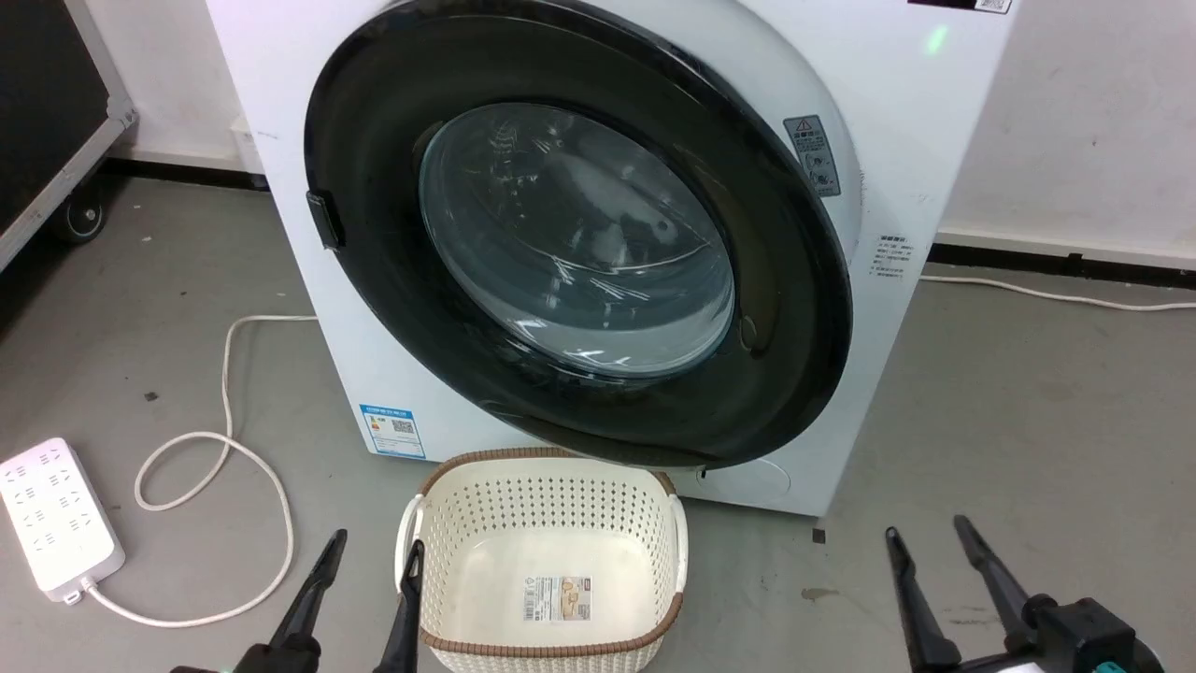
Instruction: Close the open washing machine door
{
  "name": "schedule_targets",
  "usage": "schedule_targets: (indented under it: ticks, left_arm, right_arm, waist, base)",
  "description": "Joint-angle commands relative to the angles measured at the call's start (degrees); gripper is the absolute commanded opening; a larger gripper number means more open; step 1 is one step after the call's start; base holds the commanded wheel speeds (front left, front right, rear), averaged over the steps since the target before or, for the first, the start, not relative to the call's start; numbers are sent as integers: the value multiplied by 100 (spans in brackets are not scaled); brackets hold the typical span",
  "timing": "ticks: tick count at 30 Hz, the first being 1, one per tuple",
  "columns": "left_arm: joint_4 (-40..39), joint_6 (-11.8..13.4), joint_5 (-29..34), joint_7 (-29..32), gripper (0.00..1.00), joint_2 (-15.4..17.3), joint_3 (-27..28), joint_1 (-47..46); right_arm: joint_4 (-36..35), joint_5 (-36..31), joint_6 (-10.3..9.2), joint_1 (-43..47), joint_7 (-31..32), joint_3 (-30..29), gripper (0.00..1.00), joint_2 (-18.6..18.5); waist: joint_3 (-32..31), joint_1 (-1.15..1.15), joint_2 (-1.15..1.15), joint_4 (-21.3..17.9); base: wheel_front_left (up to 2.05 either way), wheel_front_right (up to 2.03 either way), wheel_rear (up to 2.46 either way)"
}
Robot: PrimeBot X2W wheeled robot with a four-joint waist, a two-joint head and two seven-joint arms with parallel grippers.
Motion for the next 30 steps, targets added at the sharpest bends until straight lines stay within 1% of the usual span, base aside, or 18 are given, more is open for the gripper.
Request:
schedule_targets:
  ticks: [1, 2, 3, 4, 9, 11, 16, 19, 25, 30]
  left_arm:
    - [35, -60, 59, -31, 100, -24, 28, 50]
    - [62, -100, 94, -31, 100, -40, 39, 47]
    - [95, -136, 129, -31, 100, -52, 46, 40]
    - [128, -171, 163, -31, 100, -63, 51, 27]
    - [188, -315, 322, -31, 100, -143, 50, -132]
    - [172, -359, 427, -31, 100, -171, 3, -230]
    - [147, -440, 640, -31, 100, -286, -127, -525]
    - [158, -487, 713, -31, 100, -371, -201, -721]
    - [203, -546, 792, -31, 100, -528, -276, -1080]
    - [217, -572, 840, -31, 100, -651, -338, -1277]
  right_arm:
    - [40, 77, 5, 79, -26, 30, 100, 6]
    - [67, 108, 5, 72, -26, 57, 68, 6]
    - [75, 121, 5, 54, -26, 72, 11, 6]
    - [68, 138, 5, 34, -26, 94, 0, 6]
    - [-37, 7, 5, -181, -26, 452, 0, 4]
    - [-30, -58, 5, -390, -26, 669, 0, -95]
    - [220, -25, 5, -1290, 37, 1292, 0, -639]
    - [441, 114, 5, -1940, 183, 1543, 0, -969]
    - [1001, 575, 5, -3109, 544, 1687, 0, -1464]
    - [1441, 861, 5, -3891, 653, 1685, 0, -1825]
  waist:
    - [34, 0, 0, -5]
    - [55, 0, 0, -6]
    - [78, 0, 0, -5]
    - [103, 0, 0, 1]
    - [321, 0, 0, 101]
    - [513, 0, 0, 172]
    - [1011, 0, 0, 379]
    - [1288, 0, 0, 522]
    - [1719, 0, 0, 736]
    - [1960, 0, 0, 872]
  base:
    - [0, 0, 0]
    - [0, 0, 0]
    - [0, 0, 0]
    - [0, 0, 0]
    - [0, 0, 0]
    - [0, 0, 0]
    - [0, 0, 0]
    - [0, 0, 0]
    - [0, 0, 0]
    - [0, 0, 0]
